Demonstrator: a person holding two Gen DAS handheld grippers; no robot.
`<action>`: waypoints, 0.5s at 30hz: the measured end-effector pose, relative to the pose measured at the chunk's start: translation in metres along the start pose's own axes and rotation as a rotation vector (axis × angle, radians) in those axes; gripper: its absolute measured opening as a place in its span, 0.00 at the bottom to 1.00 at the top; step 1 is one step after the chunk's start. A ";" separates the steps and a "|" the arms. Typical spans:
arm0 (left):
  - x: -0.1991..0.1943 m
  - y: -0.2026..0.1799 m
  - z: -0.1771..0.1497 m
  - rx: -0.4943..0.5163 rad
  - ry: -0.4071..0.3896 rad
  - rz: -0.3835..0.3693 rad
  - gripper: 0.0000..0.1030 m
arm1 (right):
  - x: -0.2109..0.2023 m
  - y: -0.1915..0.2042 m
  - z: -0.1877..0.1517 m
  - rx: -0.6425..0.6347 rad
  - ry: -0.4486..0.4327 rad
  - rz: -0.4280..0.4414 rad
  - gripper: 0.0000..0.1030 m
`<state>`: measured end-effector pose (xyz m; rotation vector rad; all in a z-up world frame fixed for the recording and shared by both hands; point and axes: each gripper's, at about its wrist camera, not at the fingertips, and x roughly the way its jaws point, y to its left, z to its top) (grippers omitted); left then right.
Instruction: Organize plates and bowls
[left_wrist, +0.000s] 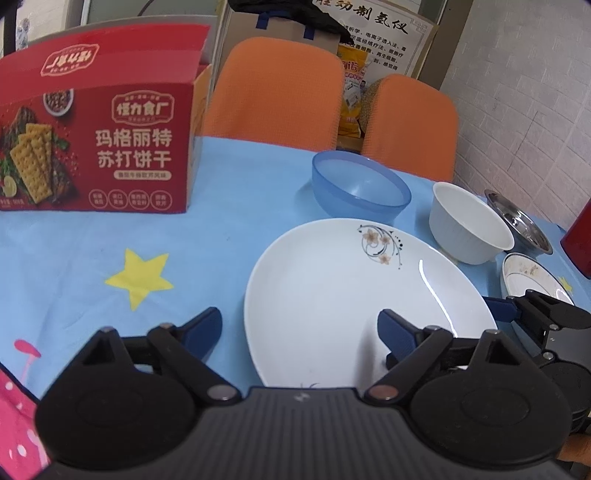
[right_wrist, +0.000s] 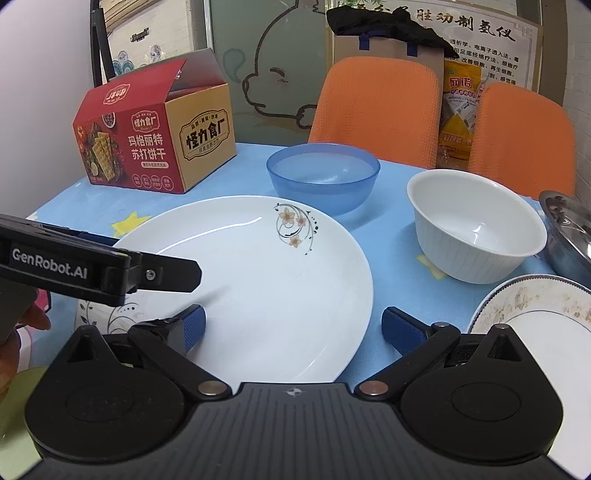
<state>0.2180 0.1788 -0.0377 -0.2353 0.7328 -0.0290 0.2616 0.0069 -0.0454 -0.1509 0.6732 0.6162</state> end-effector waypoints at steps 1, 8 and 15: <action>0.000 -0.001 0.000 0.008 -0.001 -0.003 0.82 | 0.000 0.000 0.000 0.001 -0.002 0.002 1.00; 0.002 -0.009 0.000 0.041 -0.003 -0.022 0.71 | -0.003 0.006 -0.001 -0.001 -0.020 0.003 1.00; -0.002 -0.003 0.003 -0.026 -0.007 -0.051 0.71 | -0.012 0.009 0.003 0.008 -0.057 0.002 1.00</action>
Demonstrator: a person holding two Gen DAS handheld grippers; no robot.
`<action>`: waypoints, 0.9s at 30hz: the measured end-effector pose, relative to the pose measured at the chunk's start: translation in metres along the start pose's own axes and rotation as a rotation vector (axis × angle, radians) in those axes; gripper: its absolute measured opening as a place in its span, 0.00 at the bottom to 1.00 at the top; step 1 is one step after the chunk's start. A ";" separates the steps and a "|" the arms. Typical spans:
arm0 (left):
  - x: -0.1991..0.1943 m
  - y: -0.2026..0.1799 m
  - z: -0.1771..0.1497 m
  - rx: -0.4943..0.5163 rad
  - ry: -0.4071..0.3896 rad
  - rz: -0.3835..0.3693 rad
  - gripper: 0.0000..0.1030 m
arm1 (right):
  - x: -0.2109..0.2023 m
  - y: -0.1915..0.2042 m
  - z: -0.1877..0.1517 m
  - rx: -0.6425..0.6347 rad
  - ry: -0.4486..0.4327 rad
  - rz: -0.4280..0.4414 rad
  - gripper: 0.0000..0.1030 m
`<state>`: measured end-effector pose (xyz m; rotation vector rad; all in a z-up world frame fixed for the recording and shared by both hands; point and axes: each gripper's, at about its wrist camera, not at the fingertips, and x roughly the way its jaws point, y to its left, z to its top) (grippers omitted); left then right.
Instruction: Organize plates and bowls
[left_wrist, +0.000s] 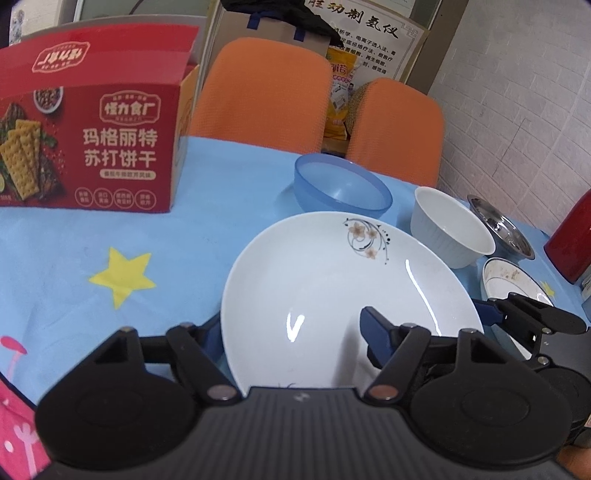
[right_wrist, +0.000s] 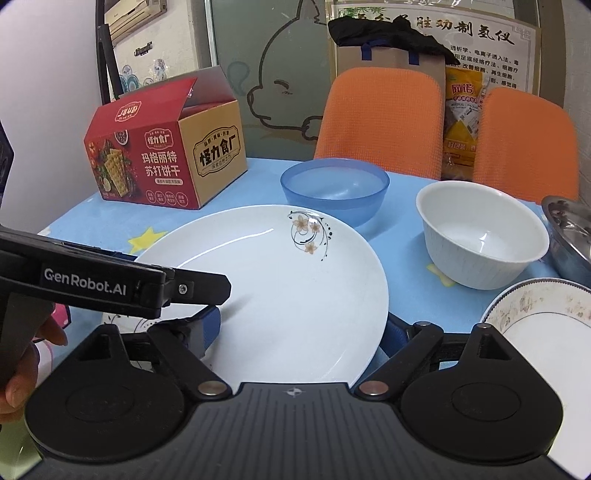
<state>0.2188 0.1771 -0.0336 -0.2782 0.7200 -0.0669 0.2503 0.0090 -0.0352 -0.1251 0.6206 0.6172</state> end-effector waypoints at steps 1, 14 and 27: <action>-0.001 -0.001 0.000 0.003 -0.005 0.002 0.71 | -0.001 0.002 0.000 -0.011 -0.005 -0.003 1.00; 0.002 -0.002 -0.002 0.006 0.010 0.009 0.72 | 0.008 -0.005 -0.002 0.021 0.034 0.015 1.00; 0.003 -0.007 -0.006 0.054 0.010 0.025 0.75 | 0.008 -0.002 -0.005 -0.018 0.057 0.010 1.00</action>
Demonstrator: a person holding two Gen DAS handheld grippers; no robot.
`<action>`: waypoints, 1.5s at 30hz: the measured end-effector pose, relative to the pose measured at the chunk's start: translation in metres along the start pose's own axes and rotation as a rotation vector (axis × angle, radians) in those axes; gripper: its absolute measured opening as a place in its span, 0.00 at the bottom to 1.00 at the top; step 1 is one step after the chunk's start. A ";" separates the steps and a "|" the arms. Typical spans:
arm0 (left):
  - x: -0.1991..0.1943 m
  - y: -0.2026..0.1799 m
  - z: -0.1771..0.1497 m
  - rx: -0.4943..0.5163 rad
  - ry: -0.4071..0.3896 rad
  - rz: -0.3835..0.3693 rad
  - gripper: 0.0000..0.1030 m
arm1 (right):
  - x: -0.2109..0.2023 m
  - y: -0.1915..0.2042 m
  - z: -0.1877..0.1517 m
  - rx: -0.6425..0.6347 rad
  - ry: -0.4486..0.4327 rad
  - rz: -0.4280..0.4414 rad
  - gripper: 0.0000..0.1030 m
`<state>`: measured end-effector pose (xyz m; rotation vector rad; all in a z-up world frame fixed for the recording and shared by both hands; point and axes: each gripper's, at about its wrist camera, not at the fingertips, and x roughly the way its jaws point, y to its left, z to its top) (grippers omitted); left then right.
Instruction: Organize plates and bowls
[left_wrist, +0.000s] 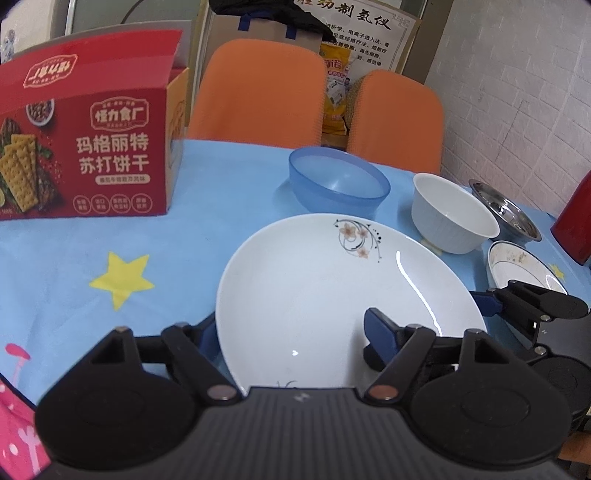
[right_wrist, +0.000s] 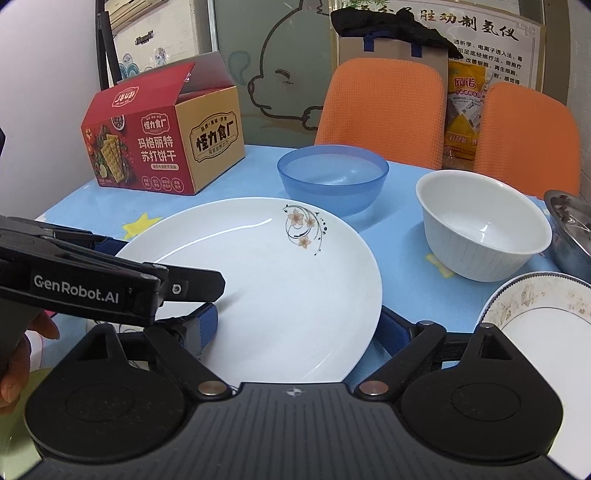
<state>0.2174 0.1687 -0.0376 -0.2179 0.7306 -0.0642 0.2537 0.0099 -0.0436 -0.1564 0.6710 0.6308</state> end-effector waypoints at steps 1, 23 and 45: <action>-0.001 0.001 0.001 -0.007 0.002 -0.002 0.75 | -0.001 0.000 0.000 0.013 0.002 -0.003 1.00; -0.038 -0.016 0.024 -0.062 -0.063 0.018 0.78 | -0.041 0.003 0.016 0.083 -0.129 0.005 1.00; -0.143 -0.045 -0.096 -0.068 -0.041 0.033 0.80 | -0.129 0.069 -0.077 0.132 -0.075 0.037 1.00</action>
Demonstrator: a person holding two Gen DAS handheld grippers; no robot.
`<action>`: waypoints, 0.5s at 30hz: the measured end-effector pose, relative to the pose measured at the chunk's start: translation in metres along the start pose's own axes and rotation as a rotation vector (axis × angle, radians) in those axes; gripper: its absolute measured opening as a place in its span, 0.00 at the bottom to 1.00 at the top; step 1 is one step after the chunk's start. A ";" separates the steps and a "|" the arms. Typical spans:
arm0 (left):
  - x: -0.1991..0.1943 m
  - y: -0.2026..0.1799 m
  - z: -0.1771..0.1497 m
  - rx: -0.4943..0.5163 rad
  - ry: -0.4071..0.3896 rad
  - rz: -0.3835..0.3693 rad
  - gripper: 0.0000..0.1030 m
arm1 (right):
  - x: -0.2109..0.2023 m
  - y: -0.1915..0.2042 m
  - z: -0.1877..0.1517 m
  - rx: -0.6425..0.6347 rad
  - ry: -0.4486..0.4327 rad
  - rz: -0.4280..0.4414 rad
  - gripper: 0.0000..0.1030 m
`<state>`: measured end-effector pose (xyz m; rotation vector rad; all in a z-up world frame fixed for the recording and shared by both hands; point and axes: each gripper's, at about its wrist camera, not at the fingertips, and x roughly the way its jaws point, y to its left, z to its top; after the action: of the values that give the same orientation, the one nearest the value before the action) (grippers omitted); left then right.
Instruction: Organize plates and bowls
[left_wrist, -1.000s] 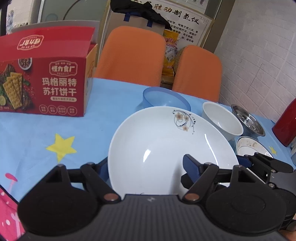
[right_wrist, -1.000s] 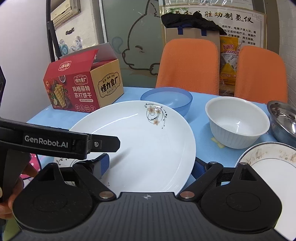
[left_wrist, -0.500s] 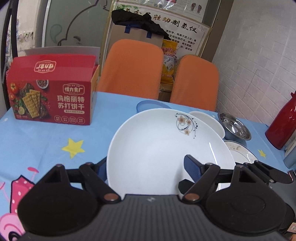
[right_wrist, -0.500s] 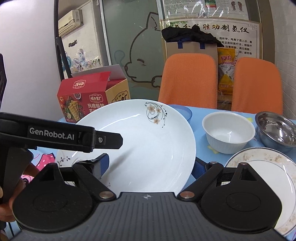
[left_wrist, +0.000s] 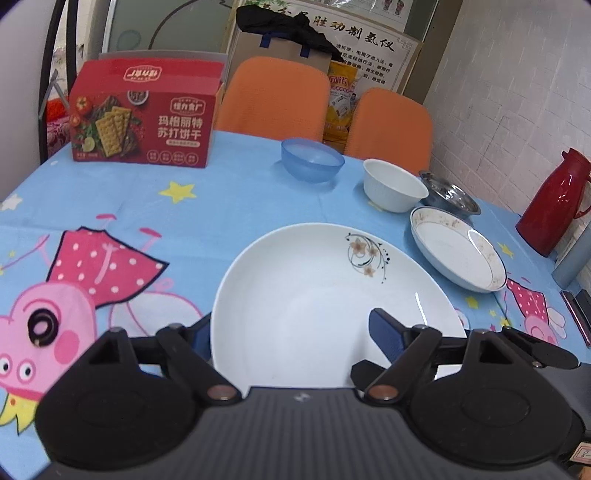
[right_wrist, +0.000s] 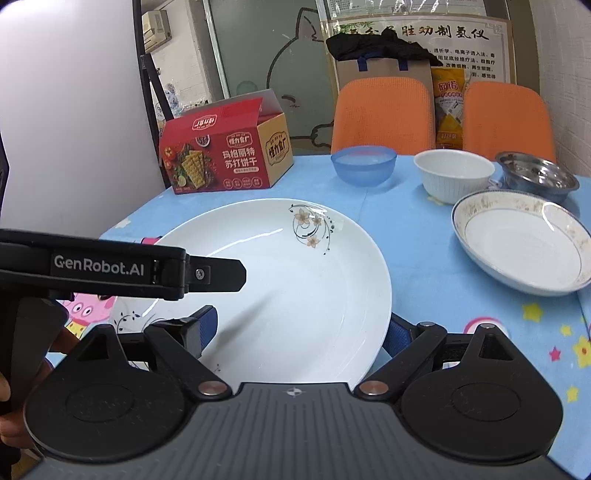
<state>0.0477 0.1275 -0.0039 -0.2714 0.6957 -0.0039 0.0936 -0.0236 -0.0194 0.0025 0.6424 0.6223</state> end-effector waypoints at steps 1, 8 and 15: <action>0.002 0.002 -0.003 -0.002 0.007 -0.001 0.80 | 0.000 0.001 -0.004 -0.001 0.003 -0.004 1.00; 0.015 0.018 -0.020 -0.060 0.031 -0.035 0.80 | 0.003 0.010 -0.013 -0.104 -0.019 -0.059 1.00; 0.000 0.019 -0.016 -0.067 -0.050 -0.051 0.87 | -0.011 -0.008 -0.013 -0.051 -0.098 -0.100 1.00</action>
<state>0.0357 0.1416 -0.0206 -0.3522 0.6399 -0.0223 0.0838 -0.0382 -0.0257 -0.0464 0.5283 0.5380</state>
